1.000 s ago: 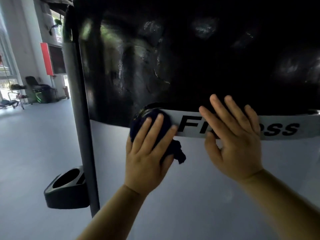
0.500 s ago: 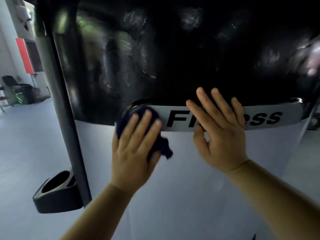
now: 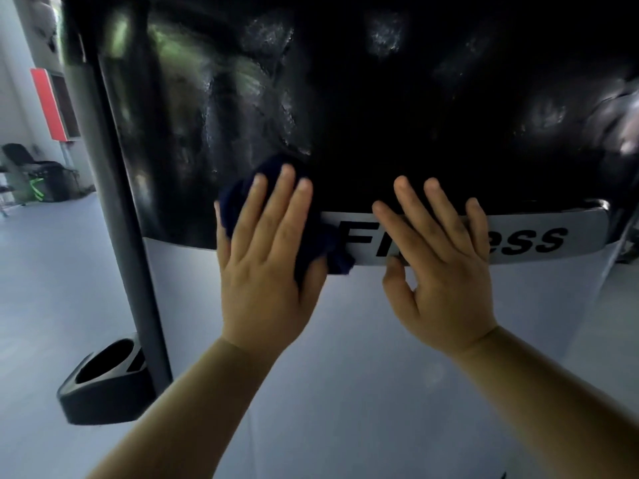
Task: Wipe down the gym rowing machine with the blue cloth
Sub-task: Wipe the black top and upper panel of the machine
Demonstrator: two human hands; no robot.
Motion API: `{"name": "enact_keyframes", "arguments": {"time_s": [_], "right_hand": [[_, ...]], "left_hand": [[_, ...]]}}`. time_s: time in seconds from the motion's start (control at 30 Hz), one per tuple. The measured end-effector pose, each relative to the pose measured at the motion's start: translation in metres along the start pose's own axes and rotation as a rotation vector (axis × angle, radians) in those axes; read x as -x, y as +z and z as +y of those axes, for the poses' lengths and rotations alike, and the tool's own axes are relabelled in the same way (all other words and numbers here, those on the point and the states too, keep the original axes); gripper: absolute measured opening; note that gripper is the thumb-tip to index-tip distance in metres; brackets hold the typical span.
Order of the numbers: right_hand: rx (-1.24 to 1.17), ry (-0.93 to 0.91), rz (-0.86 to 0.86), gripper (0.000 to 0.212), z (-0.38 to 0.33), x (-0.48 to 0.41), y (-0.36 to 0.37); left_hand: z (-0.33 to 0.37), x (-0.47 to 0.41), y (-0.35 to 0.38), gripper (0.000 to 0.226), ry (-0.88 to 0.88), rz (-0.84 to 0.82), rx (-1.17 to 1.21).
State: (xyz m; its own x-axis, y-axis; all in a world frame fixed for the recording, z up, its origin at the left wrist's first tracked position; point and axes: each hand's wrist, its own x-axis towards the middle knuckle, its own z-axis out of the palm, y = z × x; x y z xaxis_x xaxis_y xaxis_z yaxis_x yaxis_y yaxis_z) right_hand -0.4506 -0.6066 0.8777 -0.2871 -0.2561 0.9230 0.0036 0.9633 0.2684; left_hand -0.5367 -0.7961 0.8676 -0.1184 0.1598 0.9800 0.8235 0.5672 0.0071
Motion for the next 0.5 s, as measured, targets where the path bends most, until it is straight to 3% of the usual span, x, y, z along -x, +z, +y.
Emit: {"name": "enact_keyframes", "arguments": {"time_s": [0.1,0.23,0.3,0.43,0.5], "right_hand": [[-0.03,-0.005,-0.011,0.057,0.002,0.001,-0.002],[-0.102,-0.017,-0.065,0.056,0.008,0.003,-0.009],[-0.106,-0.035,-0.083,0.056,0.011,0.005,-0.012],[-0.133,-0.013,-0.076,0.055,0.013,0.006,-0.012],[-0.139,0.01,-0.066,0.055,0.016,0.009,-0.013]], "left_hand": [[0.003,0.005,0.007,0.056,0.037,0.008,0.0],[-0.004,0.06,0.014,0.059,0.461,-0.208,-0.134],[-0.005,0.05,0.011,0.058,0.569,-0.23,-0.171],[0.005,-0.016,0.003,0.055,0.24,-0.041,-0.1],[0.012,-0.022,0.005,0.054,0.157,-0.011,-0.065]]}}
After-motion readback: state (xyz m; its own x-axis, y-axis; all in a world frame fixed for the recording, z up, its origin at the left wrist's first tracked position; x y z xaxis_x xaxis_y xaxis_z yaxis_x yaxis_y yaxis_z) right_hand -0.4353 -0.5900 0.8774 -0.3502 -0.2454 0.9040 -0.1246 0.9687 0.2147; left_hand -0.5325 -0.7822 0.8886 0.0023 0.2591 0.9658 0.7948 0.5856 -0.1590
